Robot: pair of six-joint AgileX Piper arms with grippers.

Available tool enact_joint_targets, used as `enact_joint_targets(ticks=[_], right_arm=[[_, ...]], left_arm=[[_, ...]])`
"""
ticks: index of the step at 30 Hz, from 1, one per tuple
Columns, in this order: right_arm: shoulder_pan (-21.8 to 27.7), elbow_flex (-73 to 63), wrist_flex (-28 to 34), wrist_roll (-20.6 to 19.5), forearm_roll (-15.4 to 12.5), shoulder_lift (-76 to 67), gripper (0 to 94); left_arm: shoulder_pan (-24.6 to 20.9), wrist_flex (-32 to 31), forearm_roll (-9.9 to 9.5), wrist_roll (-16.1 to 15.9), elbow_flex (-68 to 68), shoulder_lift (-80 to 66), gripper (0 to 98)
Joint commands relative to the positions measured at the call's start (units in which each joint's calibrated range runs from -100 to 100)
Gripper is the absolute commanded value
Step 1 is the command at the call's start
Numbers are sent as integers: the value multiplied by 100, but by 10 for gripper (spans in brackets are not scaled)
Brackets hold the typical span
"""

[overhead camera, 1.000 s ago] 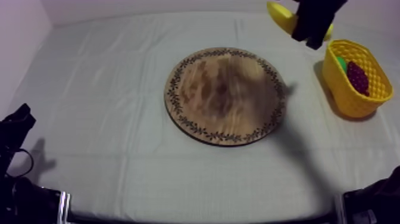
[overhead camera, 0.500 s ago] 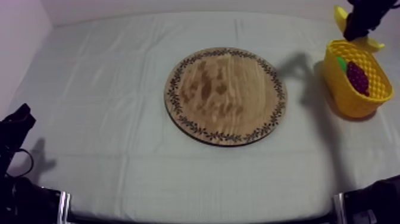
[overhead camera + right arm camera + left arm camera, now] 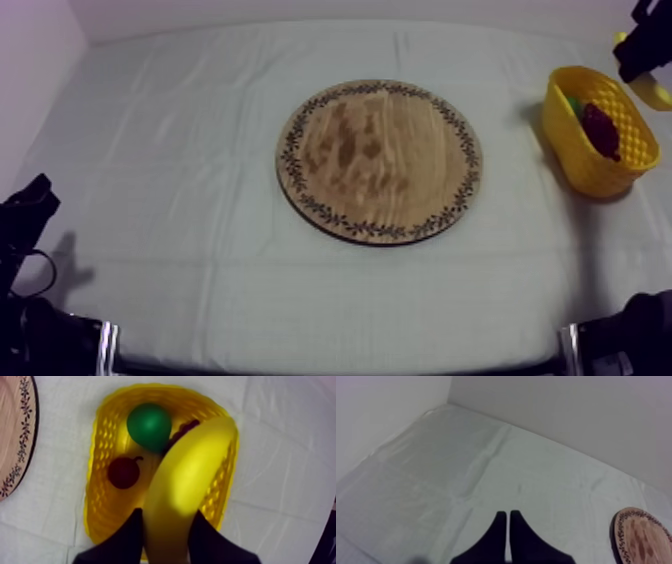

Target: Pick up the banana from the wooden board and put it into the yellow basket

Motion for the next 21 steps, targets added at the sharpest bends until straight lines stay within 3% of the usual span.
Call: enact_joint_targets(ticks=[1,16,21], right_arm=[[-17,-10,50,-1,-15,82,162],[142,318,-605,-165,31,1275,185],[190,311,-913,-231,48,1630,245]], left_arm=[[-2,-1,-1,0,3,2,1],[-2,-1,-1,1,3,2,1],[-2,-1,-1,1,3,2,1]])
